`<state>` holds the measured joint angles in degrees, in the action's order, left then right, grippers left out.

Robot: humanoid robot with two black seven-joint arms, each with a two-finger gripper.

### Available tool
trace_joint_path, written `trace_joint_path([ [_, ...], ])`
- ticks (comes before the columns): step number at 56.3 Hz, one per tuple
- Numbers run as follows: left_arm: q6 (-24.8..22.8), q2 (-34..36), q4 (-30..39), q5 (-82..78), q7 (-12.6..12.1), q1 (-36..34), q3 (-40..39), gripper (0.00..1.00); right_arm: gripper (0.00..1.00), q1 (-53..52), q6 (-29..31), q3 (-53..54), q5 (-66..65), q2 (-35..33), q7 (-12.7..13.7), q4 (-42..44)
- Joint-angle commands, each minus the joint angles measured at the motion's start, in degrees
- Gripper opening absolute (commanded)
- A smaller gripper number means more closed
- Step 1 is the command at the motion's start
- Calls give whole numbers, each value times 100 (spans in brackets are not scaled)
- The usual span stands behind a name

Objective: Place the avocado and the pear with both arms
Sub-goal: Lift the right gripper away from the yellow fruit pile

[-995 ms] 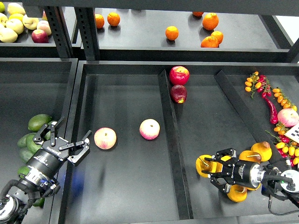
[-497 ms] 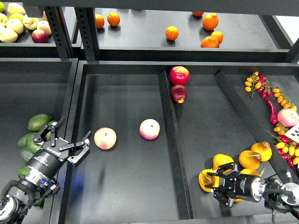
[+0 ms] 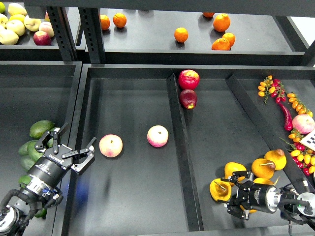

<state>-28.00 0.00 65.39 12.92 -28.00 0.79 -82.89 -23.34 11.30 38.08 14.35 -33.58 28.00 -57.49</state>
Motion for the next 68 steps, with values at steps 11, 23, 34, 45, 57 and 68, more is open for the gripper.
trace_joint_path([
  [11,0,0,-8,-8,0,0,18,99,98,-434,-347,1367,508,694,0,184],
  [23,0,0,-61,-8,0,0,54,99,98,-364,-339,2827,271,2135,0,897],
  [34,0,0,-87,-8,0,0,62,99,98,-346,-303,3925,-89,3348,0,1152],
  [45,0,0,-114,-8,0,0,10,99,99,-118,-277,4366,-178,3358,0,1152],
  [57,0,0,-123,-8,0,0,-8,99,99,462,-225,4559,-230,3358,0,669],
  [68,0,0,-123,-8,0,-9,-8,99,99,1095,-154,4524,-195,3358,0,-17],
])
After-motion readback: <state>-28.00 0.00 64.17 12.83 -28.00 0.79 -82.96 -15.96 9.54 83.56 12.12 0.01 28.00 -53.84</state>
